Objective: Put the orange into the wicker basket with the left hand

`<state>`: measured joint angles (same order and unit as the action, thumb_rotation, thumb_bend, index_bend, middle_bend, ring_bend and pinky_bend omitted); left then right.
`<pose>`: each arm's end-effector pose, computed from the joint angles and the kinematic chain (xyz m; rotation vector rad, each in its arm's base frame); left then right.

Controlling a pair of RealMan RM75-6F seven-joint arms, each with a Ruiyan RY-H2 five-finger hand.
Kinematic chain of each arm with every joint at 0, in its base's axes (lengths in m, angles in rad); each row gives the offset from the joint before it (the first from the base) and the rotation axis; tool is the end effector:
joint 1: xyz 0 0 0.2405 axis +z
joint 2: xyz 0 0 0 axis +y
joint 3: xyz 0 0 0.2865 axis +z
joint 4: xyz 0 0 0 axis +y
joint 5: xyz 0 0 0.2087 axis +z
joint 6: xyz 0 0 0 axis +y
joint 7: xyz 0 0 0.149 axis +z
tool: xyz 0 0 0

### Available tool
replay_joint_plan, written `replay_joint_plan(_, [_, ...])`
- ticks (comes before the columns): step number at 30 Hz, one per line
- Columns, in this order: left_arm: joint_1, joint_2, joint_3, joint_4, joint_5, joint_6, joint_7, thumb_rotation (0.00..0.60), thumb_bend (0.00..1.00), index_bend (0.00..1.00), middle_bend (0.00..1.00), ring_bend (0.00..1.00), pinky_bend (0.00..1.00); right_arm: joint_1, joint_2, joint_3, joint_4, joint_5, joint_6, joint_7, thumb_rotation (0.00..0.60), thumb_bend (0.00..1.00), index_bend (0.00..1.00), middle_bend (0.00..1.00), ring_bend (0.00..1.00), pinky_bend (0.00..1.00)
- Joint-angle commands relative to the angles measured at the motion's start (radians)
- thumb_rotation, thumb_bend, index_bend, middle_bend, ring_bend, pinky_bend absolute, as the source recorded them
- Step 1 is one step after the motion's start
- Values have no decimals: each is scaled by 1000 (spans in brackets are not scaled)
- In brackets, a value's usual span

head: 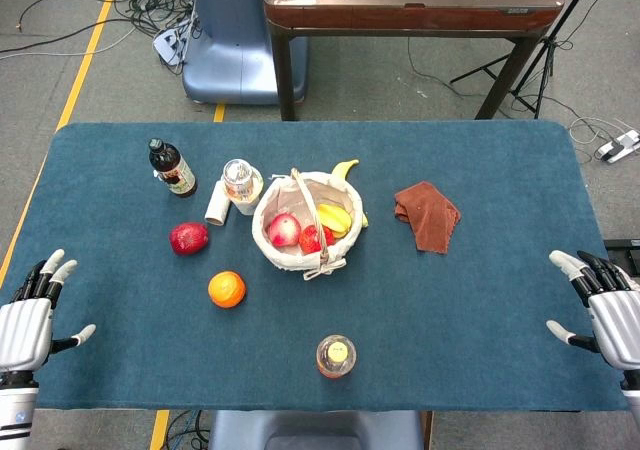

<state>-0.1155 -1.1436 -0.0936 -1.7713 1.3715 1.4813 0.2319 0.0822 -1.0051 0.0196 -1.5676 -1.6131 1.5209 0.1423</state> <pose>-0.3119 0.2030 0.1627 -1.3175 -0.8944 -0.8481 -0.3377 -0.1812 0.2111 1.4798 -0.8490 0.9476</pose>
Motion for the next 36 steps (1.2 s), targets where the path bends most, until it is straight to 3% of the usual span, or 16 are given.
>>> replay_joint_plan(1, [-3,1,0,1,0,-4,0,600,97,155,23,59,229,0,2,-1,-3,-1,-1,-3,600,21,162,202,99,165])
replay_joint_plan(13, [-15,19,7,7,50,-13,-43,600,96,156,23,60,225,-10,12,4,-5,3,17,-1,600,21,162,202,99,165])
replay_joint_plan(18, [-92,85,57,91,232,-106,-175,600,96,159,23,60,225,-8,28,10,-24,10,12,-16,600,21,162,202,99,165])
replay_joint_plan(27, [-248,75,70,233,418,-188,-347,600,96,181,23,62,225,-3,39,12,-48,6,6,-33,600,21,162,202,99,165])
replay_joint_plan(36, [-410,26,87,317,486,-331,-435,600,96,190,23,69,225,-16,54,9,-67,2,24,-46,600,21,162,202,99,165])
